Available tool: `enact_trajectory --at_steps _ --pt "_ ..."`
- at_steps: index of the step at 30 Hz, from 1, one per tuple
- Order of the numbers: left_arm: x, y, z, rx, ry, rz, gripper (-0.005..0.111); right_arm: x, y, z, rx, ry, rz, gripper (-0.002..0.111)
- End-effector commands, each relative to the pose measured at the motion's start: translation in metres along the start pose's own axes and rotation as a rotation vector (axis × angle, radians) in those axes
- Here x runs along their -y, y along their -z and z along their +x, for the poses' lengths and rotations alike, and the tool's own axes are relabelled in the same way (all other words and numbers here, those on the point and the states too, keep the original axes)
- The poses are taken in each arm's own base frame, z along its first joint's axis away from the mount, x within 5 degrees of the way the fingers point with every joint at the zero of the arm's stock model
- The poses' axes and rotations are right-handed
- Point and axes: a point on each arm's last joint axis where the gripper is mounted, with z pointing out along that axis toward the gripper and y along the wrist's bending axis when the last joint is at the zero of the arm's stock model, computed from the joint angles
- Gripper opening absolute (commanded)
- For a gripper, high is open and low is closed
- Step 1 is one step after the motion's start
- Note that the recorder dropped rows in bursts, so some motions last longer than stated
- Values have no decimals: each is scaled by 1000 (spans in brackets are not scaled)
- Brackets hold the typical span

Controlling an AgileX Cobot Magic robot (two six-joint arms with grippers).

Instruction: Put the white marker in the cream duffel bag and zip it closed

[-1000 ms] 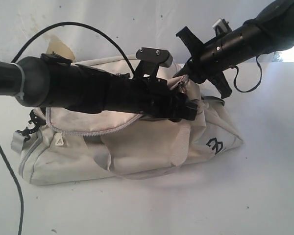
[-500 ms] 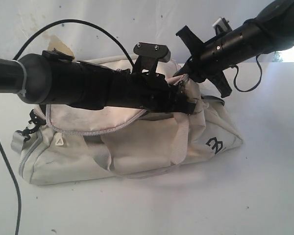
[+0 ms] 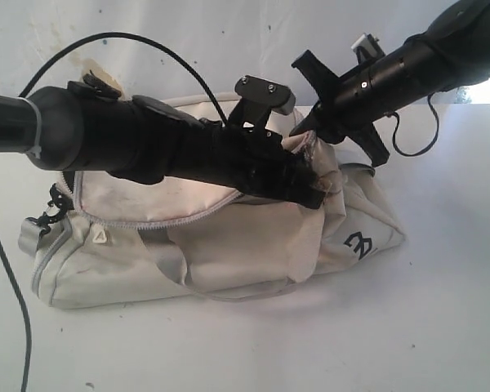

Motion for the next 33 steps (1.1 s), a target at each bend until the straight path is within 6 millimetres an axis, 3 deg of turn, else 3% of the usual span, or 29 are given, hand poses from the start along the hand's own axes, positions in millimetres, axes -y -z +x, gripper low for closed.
enact_trajectory --at_steps 1,7,13,19,22,28,33 --pt "10 11 -2 -67 -108 72 0 -2 1 -1 11 10 -8 0" --pt "13 32 -12 -72 -125 184 0 0 1 -3 32 31 11 0" --pt "-1 44 -10 -97 -59 258 0 3 1 -5 51 63 40 0" --pt "-15 47 -10 -86 33 201 0 3 1 -5 48 70 47 0" --pt "-15 46 -10 -88 60 195 12 3 1 -5 46 70 48 0" --pt "-18 38 -3 -114 130 187 51 3 1 -5 46 70 48 0" --pt "-28 22 10 -132 179 144 60 3 1 -4 44 70 48 0"
